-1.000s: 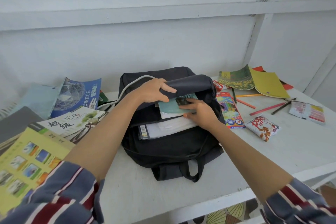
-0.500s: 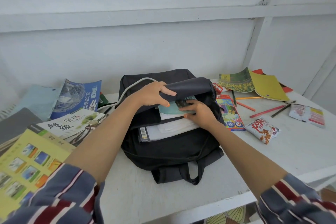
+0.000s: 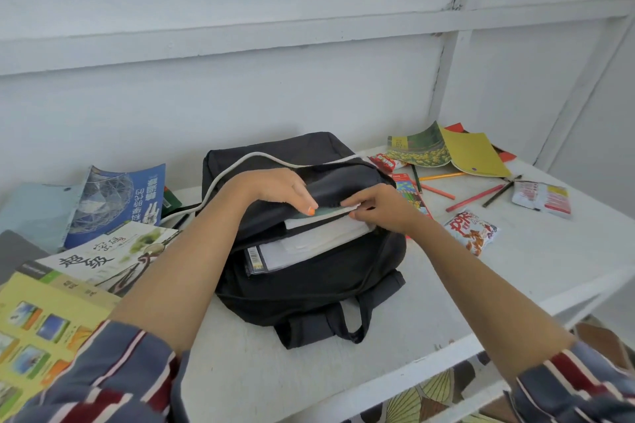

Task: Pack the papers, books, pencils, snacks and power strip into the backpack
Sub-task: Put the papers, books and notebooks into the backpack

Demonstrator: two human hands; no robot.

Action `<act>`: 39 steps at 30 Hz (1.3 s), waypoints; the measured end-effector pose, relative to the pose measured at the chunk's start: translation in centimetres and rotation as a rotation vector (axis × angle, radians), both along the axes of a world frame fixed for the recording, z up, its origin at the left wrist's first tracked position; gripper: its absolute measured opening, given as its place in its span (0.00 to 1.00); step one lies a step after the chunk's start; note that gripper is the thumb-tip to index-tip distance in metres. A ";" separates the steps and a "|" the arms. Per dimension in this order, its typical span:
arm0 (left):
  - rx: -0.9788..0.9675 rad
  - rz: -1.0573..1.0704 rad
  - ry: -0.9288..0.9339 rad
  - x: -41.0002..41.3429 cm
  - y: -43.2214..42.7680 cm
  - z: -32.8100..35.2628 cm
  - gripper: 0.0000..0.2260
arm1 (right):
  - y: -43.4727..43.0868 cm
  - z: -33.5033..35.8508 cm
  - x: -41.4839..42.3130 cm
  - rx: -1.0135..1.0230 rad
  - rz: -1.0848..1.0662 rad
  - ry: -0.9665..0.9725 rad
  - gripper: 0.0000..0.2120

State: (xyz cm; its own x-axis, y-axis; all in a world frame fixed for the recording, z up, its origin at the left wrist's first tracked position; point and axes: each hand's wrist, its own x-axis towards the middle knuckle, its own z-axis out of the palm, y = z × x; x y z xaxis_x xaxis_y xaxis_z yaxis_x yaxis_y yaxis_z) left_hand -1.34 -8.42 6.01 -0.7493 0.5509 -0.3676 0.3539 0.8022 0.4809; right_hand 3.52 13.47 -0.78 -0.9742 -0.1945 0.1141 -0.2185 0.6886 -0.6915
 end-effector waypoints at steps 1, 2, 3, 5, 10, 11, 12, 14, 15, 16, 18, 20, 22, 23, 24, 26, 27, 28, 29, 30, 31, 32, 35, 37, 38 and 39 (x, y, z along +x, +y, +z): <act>0.002 0.025 -0.006 -0.1 0.3 0.1 0.13 | 0.7 0.5 0.6 -0.046 -0.021 -0.002 0.12; 0.021 0.048 0.013 -0.2 0.7 0.1 0.12 | 1.4 0.9 1.1 -0.086 -0.044 0.007 0.12; 0.056 0.069 0.050 -0.2 1.2 0.1 0.12 | 2.2 1.3 1.6 -0.116 -0.068 0.025 0.11; 0.209 0.086 0.125 -0.1 2.6 0.0 0.07 | 3.6 1.7 2.6 -0.151 -0.130 0.057 0.11; 0.455 0.025 0.226 1.0 7.6 -0.5 0.03 | 7.3 1.8 4.2 -0.218 -0.284 0.079 0.12; 0.464 0.007 0.238 1.0 8.7 -0.7 0.04 | 8.1 1.8 4.4 -0.218 -0.301 0.081 0.12; 0.475 -0.009 0.243 1.0 9.8 -0.8 0.05 | 9.0 1.7 4.5 -0.214 -0.315 0.077 0.12; 0.492 -0.026 0.240 0.9 12.0 -1.1 0.05 | 10.9 1.6 4.6 -0.196 -0.339 0.066 0.12; 0.497 -0.026 0.237 0.7 13.1 -1.2 0.06 | 12.1 1.7 4.5 -0.190 -0.351 0.066 0.12; 0.497 -0.025 0.233 0.5 14.3 -1.4 0.07 | 13.2 1.7 4.4 -0.185 -0.363 0.071 0.13; 0.493 -0.023 0.235 0.0 16.8 -1.6 0.09 | 15.7 1.8 4.1 -0.174 -0.387 0.085 0.13; 0.495 -0.003 0.238 -0.7 19.3 -1.9 0.11 | 18.3 1.9 3.7 -0.174 -0.397 0.080 0.12; 0.510 0.030 0.218 -1.2 21.9 -2.1 0.12 | 21.0 2.2 2.9 -0.174 -0.384 0.076 0.12; 0.518 0.049 0.206 -1.4 23.2 -2.3 0.12 | 22.3 2.2 2.4 -0.172 -0.369 0.075 0.12; 0.524 0.072 0.197 -1.6 24.4 -2.5 0.13 | 23.6 2.4 1.9 -0.167 -0.356 0.075 0.12; 0.529 0.114 0.183 -1.9 26.4 -3.0 0.14 | 25.8 2.6 0.8 -0.155 -0.335 0.067 0.12; 0.531 0.132 0.179 -2.0 27.2 -3.2 0.14 | 26.8 2.6 0.3 -0.155 -0.327 0.060 0.13; 0.532 0.150 0.177 -2.1 27.8 -3.4 0.15 | 27.6 2.7 -0.4 -0.156 -0.318 0.051 0.13; 0.533 0.172 0.179 -2.2 28.3 -3.6 0.15 | 28.3 2.7 -1.1 -0.153 -0.311 0.038 0.13; 0.532 0.192 0.180 -2.4 28.6 -3.7 0.15 | 28.9 2.8 -1.8 -0.149 -0.302 0.026 0.14; 0.530 0.210 0.179 -2.6 28.9 -3.9 0.15 | 29.3 2.8 -2.6 -0.146 -0.288 0.016 0.14; 0.527 0.226 0.172 -2.7 29.2 -4.0 0.15 | 29.7 2.8 -3.4 -0.149 -0.269 0.009 0.14; 0.509 0.265 0.179 -3.6 29.9 -4.5 0.15 | 30.3 2.9 -5.9 -0.157 -0.226 0.001 0.16; 0.500 0.278 0.191 -4.3 30.5 -4.9 0.14 | 30.6 3.0 -7.5 -0.165 -0.194 0.003 0.16; 0.497 0.281 0.188 -4.6 30.7 -5.1 0.14 | 30.9 3.0 -8.3 -0.170 -0.184 0.002 0.16; 0.498 0.287 0.179 -5.0 30.9 -5.4 0.14 | 31.1 3.0 -9.0 -0.173 -0.176 -0.002 0.16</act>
State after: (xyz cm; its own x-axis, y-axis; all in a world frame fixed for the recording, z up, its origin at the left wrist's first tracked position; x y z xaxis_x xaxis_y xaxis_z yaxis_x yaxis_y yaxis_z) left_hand -6.35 22.50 0.61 -0.9200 0.3908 0.0286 0.2666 0.5709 0.7765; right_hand -5.48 44.55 2.21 -0.9917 0.0002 0.1289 -0.1042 0.5871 -0.8028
